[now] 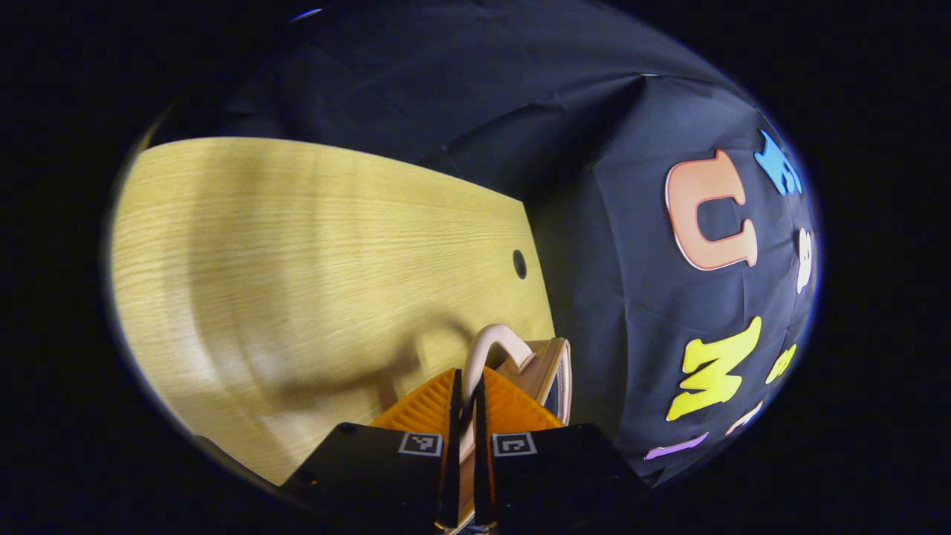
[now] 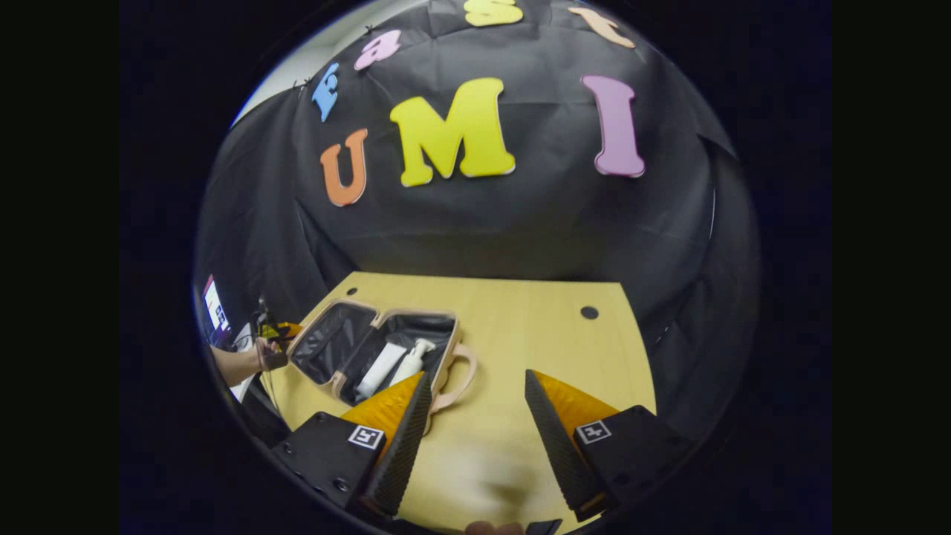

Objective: First open the suitcase, pack the skin care products into it, and then close the suitcase.

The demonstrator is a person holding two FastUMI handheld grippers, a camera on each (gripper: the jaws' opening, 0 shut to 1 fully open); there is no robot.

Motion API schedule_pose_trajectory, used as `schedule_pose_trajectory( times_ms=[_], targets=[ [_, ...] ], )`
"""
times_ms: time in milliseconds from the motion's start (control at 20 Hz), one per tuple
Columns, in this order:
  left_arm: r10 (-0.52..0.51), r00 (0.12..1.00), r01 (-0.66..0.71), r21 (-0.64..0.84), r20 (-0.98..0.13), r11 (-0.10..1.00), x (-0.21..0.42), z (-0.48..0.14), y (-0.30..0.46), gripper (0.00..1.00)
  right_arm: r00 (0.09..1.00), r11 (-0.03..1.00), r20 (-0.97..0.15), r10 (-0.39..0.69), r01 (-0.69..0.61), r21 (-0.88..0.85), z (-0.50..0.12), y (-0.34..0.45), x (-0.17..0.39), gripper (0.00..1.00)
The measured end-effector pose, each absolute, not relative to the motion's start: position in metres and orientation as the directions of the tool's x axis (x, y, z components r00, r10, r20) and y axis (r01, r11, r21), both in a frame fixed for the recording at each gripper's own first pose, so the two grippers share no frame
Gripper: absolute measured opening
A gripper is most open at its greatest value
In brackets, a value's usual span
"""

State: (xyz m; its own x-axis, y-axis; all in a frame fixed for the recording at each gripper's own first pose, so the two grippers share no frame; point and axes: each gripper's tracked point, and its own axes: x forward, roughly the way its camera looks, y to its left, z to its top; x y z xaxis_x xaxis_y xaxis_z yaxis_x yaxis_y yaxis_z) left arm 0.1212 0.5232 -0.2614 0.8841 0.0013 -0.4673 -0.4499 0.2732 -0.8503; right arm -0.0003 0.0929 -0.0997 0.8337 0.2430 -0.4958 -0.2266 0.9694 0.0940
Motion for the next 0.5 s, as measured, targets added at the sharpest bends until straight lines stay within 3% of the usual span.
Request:
schedule_pose_trajectory(
  times_ms=[100, 200, 500],
  targets=[
    [0.014, 0.896, -0.426, -0.848, -0.445, 0.315, 0.123, -0.230, 0.520, 0.08, 0.877, 0.975, -0.428, 0.218, -0.210, 0.067, -0.080, 0.080, 0.005, 0.71],
    [0.026, 0.910, -0.391, -0.838, -0.413, 0.379, 0.130, -0.189, 0.508, 0.07, 0.903, 0.978, -0.377, 0.208, -0.201, 0.058, -0.070, 0.069, 0.006, 0.75],
    [0.012, 0.964, -0.203, -0.710, -0.264, 0.674, 0.138, -0.048, 0.400, 0.06, 0.945, 0.987, -0.287, 0.155, -0.136, 0.083, -0.055, 0.019, -0.002, 0.76]
  ],
)
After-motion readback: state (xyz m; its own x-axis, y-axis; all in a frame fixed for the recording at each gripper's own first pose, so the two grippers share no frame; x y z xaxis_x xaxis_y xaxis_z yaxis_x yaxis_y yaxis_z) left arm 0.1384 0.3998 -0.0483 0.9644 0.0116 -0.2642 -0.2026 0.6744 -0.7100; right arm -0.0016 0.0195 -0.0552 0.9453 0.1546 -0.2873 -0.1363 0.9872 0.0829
